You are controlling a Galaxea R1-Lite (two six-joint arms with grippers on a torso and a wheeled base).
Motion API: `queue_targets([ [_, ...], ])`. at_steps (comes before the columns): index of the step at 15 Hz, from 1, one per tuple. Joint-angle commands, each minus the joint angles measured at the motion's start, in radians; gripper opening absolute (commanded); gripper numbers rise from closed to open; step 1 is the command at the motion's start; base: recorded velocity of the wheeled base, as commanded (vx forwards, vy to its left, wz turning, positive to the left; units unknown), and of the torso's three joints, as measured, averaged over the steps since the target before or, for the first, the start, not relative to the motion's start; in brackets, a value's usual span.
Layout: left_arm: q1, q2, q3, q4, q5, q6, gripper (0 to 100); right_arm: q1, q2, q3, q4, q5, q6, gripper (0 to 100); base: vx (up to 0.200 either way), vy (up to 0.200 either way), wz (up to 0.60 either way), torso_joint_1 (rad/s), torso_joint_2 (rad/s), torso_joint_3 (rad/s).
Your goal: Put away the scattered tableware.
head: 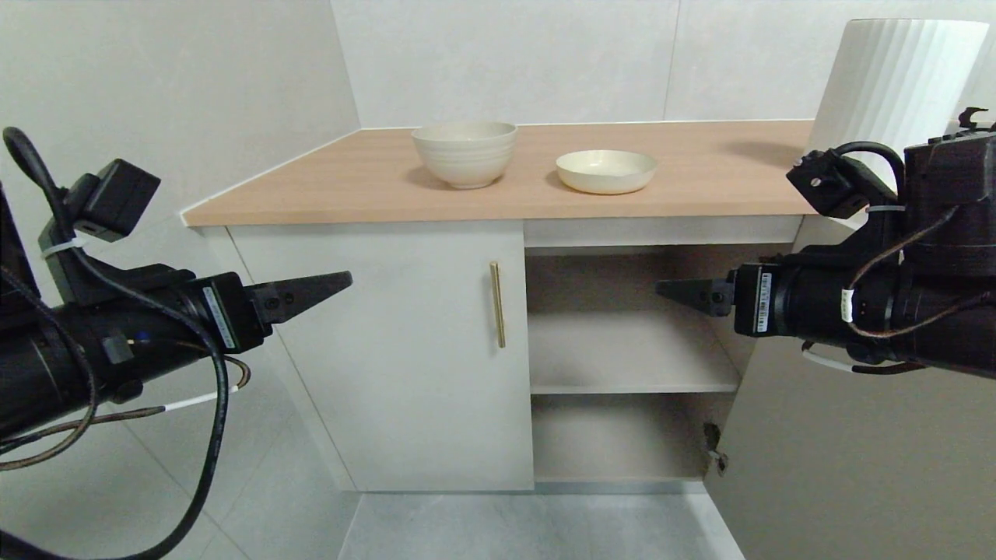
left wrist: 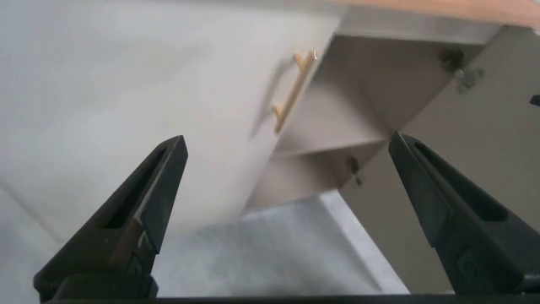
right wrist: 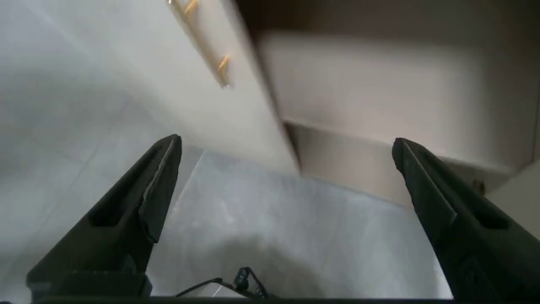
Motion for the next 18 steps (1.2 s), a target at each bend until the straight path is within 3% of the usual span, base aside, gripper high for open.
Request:
queue_targets([
  [1,0.003,0.003,-0.001,-0.001,0.000,-0.001,100,0.006,-0.004,0.000,-0.001,0.000,0.001,100,0.200,0.000,0.00,-0.002,0.00,0.007],
  [3,0.005,0.003,-0.001,-0.001,0.000,-0.001,100,0.006,-0.007,0.000,-0.001,0.000,0.001,100,0.200,0.000,0.00,0.007,0.00,0.000],
  [10,0.005,-0.014,0.000,-0.005,-0.001,-0.003,100,0.004,-0.043,0.037,-0.023,0.022,0.021,100,0.000,0.000,0.00,0.000,0.00,0.000],
  [15,0.005,-0.011,0.000,-0.004,-0.003,-0.003,100,0.004,-0.040,0.086,-0.130,0.016,0.010,100,0.000,0.000,0.00,0.000,0.00,0.000],
  [18,0.005,-0.011,0.000,-0.002,-0.003,-0.003,100,0.006,-0.040,0.088,-0.130,0.017,-0.004,100,0.000,0.000,0.00,0.056,-0.23,-0.201],
])
